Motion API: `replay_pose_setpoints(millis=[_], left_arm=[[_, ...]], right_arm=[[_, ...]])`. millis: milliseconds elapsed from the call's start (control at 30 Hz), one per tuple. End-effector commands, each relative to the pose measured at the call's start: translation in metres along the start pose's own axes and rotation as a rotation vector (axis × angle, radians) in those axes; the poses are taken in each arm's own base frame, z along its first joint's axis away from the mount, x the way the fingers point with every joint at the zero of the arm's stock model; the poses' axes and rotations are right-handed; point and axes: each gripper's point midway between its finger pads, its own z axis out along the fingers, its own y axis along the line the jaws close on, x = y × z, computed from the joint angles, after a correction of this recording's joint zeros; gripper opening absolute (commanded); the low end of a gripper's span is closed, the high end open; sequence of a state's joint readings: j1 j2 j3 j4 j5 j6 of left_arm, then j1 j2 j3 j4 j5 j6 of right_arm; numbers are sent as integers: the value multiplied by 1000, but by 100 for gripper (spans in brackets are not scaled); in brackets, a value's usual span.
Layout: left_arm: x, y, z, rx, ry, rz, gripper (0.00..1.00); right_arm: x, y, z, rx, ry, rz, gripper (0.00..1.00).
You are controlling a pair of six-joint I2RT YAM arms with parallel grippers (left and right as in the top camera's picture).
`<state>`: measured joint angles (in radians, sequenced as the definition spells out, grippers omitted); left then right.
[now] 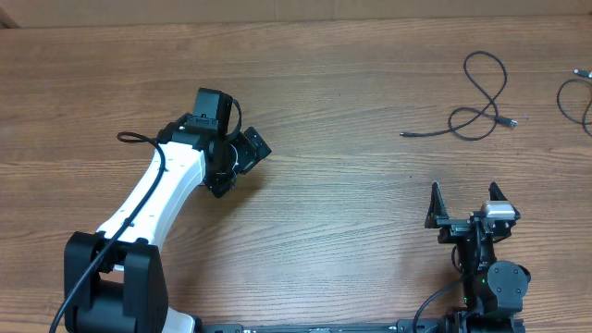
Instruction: Untangle cables
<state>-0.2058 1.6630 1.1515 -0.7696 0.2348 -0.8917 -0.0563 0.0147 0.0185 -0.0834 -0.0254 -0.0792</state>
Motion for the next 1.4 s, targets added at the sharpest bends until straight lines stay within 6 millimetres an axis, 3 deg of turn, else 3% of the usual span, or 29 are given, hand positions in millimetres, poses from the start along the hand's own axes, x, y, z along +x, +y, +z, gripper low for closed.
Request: replay_pose_setpoints(millis=[0, 100, 267, 367, 533, 967, 1167, 1367], left_arm=[[-1, 2, -5, -16, -34, 3, 99], [-15, 9, -20, -55, -140, 12, 100], [-34, 15, -73, -73, -374, 45, 99], [-35, 20, -103, -61, -480, 135, 99], [-21, 41, -134, -29, -580, 268, 100], [16, 120, -151, 180, -808, 157, 100], [27, 122, -161, 292, -916, 191, 99], [24, 123, -167, 331, -1018, 224, 100]], right_arm=[[2, 0, 0, 4, -3, -5, 100], [2, 0, 0, 5, -3, -5, 100], [2, 0, 0, 4, -3, -5, 100], [2, 0, 0, 5, -3, -5, 100], [2, 0, 0, 5, -3, -5, 100], [2, 0, 0, 4, -3, -5, 100], [2, 0, 0, 5, -3, -5, 100], [2, 0, 0, 4, -3, -5, 100]])
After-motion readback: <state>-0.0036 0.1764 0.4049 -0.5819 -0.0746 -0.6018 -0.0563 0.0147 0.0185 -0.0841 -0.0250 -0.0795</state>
